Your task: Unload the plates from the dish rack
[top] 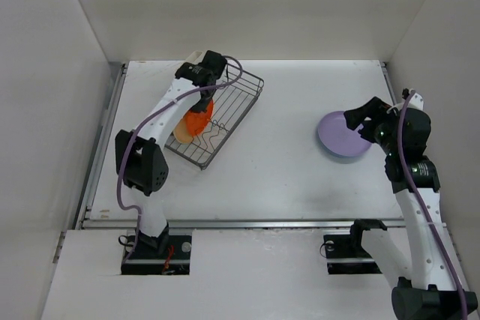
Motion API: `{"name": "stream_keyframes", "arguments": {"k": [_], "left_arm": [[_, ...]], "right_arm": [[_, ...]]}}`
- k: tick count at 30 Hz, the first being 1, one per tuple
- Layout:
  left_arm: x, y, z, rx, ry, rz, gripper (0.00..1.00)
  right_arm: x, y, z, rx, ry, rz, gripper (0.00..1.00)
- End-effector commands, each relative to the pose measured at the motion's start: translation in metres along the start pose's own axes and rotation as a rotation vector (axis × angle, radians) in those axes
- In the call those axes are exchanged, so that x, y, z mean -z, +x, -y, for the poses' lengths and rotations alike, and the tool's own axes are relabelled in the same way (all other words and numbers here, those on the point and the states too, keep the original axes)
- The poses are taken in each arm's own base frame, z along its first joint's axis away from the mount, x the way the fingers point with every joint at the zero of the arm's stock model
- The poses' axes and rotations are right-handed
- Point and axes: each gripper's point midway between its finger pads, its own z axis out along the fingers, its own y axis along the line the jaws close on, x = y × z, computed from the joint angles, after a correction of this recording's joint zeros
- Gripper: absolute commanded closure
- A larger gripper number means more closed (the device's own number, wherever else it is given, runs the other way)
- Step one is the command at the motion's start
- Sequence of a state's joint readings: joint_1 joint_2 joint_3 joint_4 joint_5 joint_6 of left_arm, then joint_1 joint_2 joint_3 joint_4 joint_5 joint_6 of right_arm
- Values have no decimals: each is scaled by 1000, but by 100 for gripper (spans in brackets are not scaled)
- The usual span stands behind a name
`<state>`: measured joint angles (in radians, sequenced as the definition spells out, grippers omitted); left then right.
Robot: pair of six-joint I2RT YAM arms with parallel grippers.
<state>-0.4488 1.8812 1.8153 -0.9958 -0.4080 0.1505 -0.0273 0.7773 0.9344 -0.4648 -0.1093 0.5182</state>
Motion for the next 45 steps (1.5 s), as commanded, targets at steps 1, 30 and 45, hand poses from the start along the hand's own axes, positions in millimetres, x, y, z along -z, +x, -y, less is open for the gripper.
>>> {"name": "stream_keyframes", "arguments": {"k": [1,30,45], "left_arm": [[72,-21,-24,33,-35,175,100],[103,10,250,-478,967,70,95],[56,-19,236,-401,718,112,40]], "right_arm": [[9,-18,-14,26,-40,52,23],[25,-6,0,22,16,44,23],[35,-6,1,22,19,58,23]]}}
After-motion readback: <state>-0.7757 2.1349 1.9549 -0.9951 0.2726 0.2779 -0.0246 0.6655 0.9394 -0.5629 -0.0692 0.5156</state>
